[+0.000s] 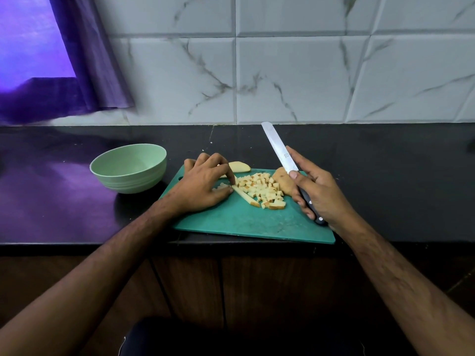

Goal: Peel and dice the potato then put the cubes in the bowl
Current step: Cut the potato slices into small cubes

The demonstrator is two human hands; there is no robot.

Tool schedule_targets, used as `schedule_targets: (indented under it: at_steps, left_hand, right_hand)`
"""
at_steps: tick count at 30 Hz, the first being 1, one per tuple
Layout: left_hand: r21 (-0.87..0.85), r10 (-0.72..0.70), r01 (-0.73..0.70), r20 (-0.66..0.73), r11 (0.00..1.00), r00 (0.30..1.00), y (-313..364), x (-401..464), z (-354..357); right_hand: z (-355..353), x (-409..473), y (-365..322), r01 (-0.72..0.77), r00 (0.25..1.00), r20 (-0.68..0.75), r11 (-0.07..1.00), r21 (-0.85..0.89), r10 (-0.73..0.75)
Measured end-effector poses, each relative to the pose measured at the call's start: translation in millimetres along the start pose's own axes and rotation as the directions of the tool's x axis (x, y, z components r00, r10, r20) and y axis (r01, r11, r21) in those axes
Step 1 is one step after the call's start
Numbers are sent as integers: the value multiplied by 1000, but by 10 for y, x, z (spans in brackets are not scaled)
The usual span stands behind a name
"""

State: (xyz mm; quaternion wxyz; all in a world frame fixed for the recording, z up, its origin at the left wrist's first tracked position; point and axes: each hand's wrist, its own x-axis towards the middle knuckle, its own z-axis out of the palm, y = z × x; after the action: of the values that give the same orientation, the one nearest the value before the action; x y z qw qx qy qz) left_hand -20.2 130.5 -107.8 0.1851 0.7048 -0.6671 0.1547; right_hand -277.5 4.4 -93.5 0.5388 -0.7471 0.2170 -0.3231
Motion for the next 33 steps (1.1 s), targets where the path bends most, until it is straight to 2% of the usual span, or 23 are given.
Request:
schedule_targets:
  at_steps: [4, 8, 13, 19, 21, 24, 26, 28, 31, 33]
  left_hand:
    - [33, 181, -181, -16, 983, 983, 70, -16, -54]
    - [48, 331, -334, 50, 941, 942, 253, 27, -115]
    - [39, 393, -398, 96, 917, 915, 317, 90, -140]
    - [81, 459, -459, 23, 885, 888, 364, 44, -195]
    - [-26, 408, -409, -40, 912, 912, 399, 12, -248]
    - [-346, 193, -245, -177, 906, 965, 434, -11, -416]
    - [-590, 49, -151, -186, 793, 981, 385, -23, -513]
    - [-756, -38, -85, -144, 648, 989, 276, -76, -535]
    - [-899, -120, -24, -85, 438, 989, 127, -246, -462]
    - [-927, -158, 4, -60, 376, 986, 62, -378, -419]
  right_hand:
    - [-1, -2, 0, 0, 1000, -2, 1000, 2, 0]
    - [4, -3, -2, 10, 1000, -2, 1000, -5, -10]
    - [-3, -8, 0, 9, 1000, -3, 1000, -6, -9]
    - [-3, -8, -2, 7, 1000, -3, 1000, -1, -7]
    - [-4, -8, -1, 5, 1000, -4, 1000, -5, -6]
    - [-2, -6, -3, 3, 1000, -7, 1000, -11, -3]
    - [1, -14, -6, 2, 1000, -1, 1000, -21, -2]
    - [6, -24, -14, 2, 1000, 2, 999, -37, -2]
    - [12, -23, -12, 5, 1000, 10, 998, -65, -5]
    - [14, -21, -8, 2, 1000, 10, 997, -78, -2]
